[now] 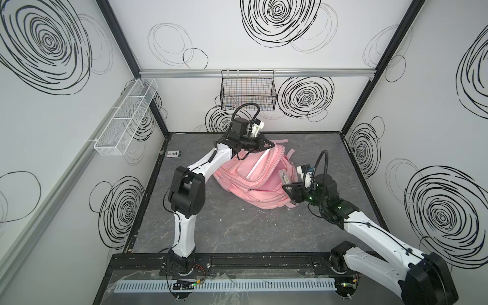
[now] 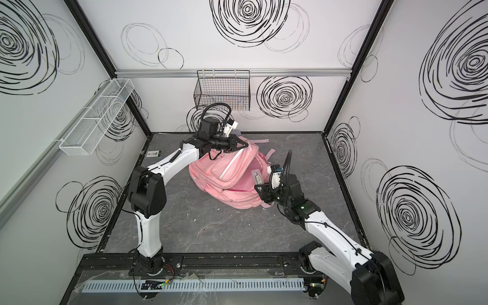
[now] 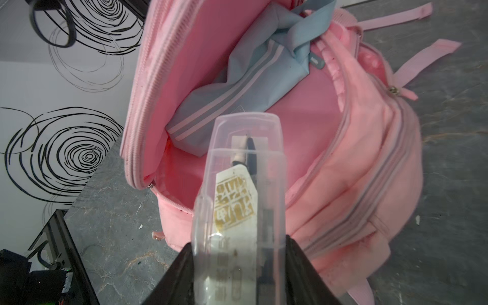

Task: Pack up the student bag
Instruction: 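Lift the pen box and lower it into the backpack opening with the right gripper, then open the right gripper and withdraw it while the left releases the bag edge, then move both grippers toward the lavender glasses case by the far wall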

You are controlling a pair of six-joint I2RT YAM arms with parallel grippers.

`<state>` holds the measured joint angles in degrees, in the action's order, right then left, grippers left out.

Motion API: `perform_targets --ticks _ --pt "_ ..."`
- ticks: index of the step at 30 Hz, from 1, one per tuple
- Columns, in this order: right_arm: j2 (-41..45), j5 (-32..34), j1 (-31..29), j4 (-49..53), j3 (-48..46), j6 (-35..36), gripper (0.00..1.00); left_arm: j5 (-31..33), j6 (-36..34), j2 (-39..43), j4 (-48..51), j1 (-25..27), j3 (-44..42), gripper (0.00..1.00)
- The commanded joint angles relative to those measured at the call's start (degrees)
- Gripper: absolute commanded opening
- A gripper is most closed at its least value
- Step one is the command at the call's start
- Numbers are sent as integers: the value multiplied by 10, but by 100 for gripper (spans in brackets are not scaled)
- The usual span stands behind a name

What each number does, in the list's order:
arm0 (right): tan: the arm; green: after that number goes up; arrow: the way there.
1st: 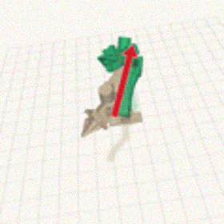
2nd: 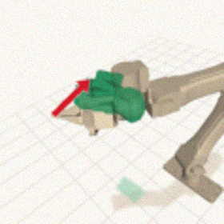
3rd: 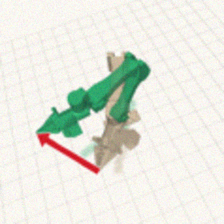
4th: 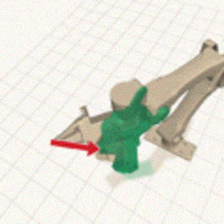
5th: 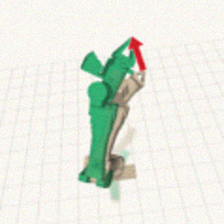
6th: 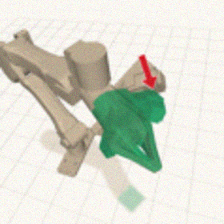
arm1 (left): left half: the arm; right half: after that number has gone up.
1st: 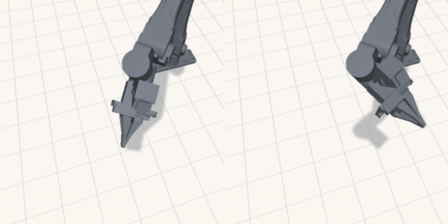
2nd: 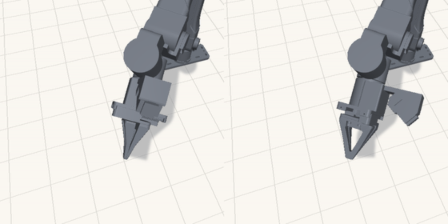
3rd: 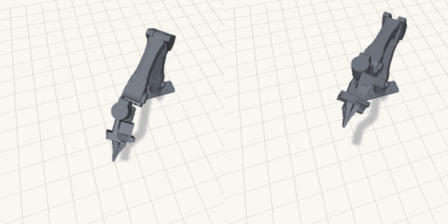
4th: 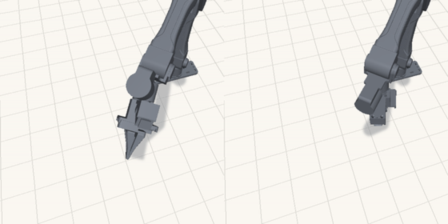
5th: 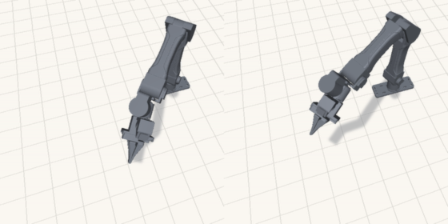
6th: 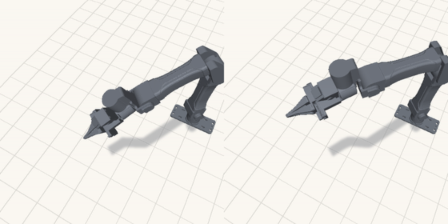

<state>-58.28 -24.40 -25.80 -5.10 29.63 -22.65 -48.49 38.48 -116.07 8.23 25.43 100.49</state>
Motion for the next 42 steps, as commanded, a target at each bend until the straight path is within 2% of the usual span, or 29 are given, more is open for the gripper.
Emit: perform_targets --ticks 1,5,9,10,13,16,19,23,26,27,28,29,31,33,34,36,38,39,42 --pt "-53 -34 1 -134 22 -27 35 -30 8 54 -82 28 2 0" --pt "-172 -41 1 -205 79 -61 37 -29 8 64 -89 45 -11 0" --pt "-318 -70 -4 -227 171 -83 40 -31 12 75 -92 55 -19 0" --pt "-342 -76 -6 -238 181 -90 43 -31 13 78 -93 56 -22 0" --pt "-361 -87 -7 -266 173 -110 63 -29 9 88 -86 57 -34 0" --pt "-306 -50 -4 -234 135 -97 72 -24 3 97 -86 55 -51 0" --pt "-231 -17 9 -158 106 -73 78 -24 4 100 -94 54 -64 0" --pt "-116 -6 44 -68 64 -60 80 -19 8 108 -119 56 -103 0" --pt "-23 26 76 3 29 -61 80 -8 9 113 -129 56 -135 0" --pt "9 46 85 16 15 -59 80 -5 11 115 -133 53 -142 2" --pt "40 68 90 19 2 -57 80 -1 15 118 -138 48 -144 10" --pt "72 90 101 29 -7 -59 83 3 23 122 -149 41 -146 10" --pt "110 116 123 49 -4 -55 86 14 42 131 -175 24 -147 11" --pt "115 101 150 57 11 -46 86 17 57 133 -194 6 -142 12" --pt "107 94 156 59 22 -40 86 17 60 133 -198 0 -137 18" --pt "82 89 157 63 53 -26 86 23 51 132 -203 -15 -130 51" --pt "51 84 157 48 84 -13 85 25 41 131 -209 -26 -128 68" --pt "31 81 156 38 102 -6 85 19 41 127 -211 -31 -123 72" --pt "-31 67 153 6 153 9 85 -17 34 115 -219 -42 -104 74"
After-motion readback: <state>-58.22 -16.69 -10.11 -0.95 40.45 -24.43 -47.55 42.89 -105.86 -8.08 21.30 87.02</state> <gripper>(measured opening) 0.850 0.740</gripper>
